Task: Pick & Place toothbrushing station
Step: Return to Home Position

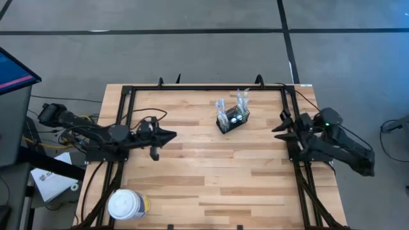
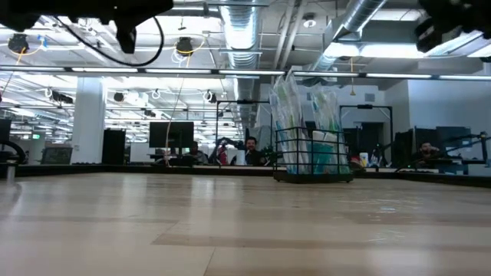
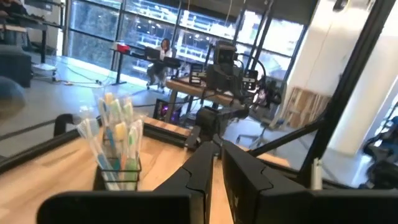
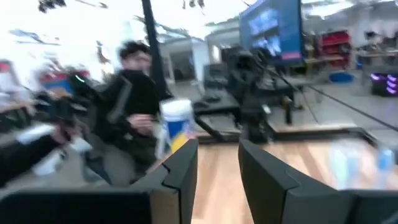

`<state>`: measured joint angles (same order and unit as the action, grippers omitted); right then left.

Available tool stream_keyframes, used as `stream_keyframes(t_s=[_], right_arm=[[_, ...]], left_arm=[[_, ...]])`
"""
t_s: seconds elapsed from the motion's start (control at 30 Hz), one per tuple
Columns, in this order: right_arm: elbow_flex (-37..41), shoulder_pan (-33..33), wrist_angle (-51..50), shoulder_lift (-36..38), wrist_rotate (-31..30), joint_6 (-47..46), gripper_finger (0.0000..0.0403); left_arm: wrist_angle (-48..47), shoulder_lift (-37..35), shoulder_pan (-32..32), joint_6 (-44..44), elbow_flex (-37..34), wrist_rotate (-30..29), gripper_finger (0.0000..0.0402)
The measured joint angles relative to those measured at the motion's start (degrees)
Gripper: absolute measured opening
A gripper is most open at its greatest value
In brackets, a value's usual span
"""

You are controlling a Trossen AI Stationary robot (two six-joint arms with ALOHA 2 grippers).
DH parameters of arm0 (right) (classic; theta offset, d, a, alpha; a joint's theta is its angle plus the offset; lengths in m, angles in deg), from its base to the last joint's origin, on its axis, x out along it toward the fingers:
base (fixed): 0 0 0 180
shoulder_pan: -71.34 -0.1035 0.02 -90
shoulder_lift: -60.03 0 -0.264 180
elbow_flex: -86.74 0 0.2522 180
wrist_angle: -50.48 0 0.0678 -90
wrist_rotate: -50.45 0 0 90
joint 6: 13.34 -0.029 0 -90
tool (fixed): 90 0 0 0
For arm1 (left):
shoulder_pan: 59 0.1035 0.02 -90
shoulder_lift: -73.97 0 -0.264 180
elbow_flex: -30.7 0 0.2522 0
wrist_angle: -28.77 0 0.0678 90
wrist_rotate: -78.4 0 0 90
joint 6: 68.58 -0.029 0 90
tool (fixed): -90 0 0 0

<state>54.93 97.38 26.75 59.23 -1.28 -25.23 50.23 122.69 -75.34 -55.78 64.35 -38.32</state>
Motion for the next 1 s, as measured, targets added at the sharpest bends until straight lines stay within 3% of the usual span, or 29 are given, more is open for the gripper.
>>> stream_keyframes(t_s=[0.27, 0.37, 0.63, 0.73, 0.87, 1.0], right_arm=[[0.2, -2.8, -0.4, -0.3, 0.1, -1.2, 0.0109], [2.7, -4.0, -1.9, -0.5, -2.3, -1.2, 0.0109], [14.2, -10.8, 19.8, 0.0, -7.3, -11.2, 0.0109], [17.6, -14.2, 26.0, 0.0, -12.4, -10.8, 0.0109], [17.5, -19.6, 21.2, -0.8, -19.5, -3.1, 0.0109], [17.5, -25.8, 17.9, -2.2, -27.0, -1.1, 0.0109]], left_arm=[[0.4, -3.3, 0.1, -0.8, -4.0, 0.0, 0.0031], [0.4, -3.3, 0.1, -1.5, -5.0, 0.0, 0.0031], [0.5, -3.3, 0.1, -1.6, -6.7, 0.0, 0.0031], [0.4, -3.3, 0.1, -1.9, -6.7, 0.0, 0.0031], [0.4, -3.3, 0.1, -2.0, -6.7, 0.0, 0.0031], [0.1, -3.3, 0.1, -2.3, -6.7, 0.0, 0.0031]])
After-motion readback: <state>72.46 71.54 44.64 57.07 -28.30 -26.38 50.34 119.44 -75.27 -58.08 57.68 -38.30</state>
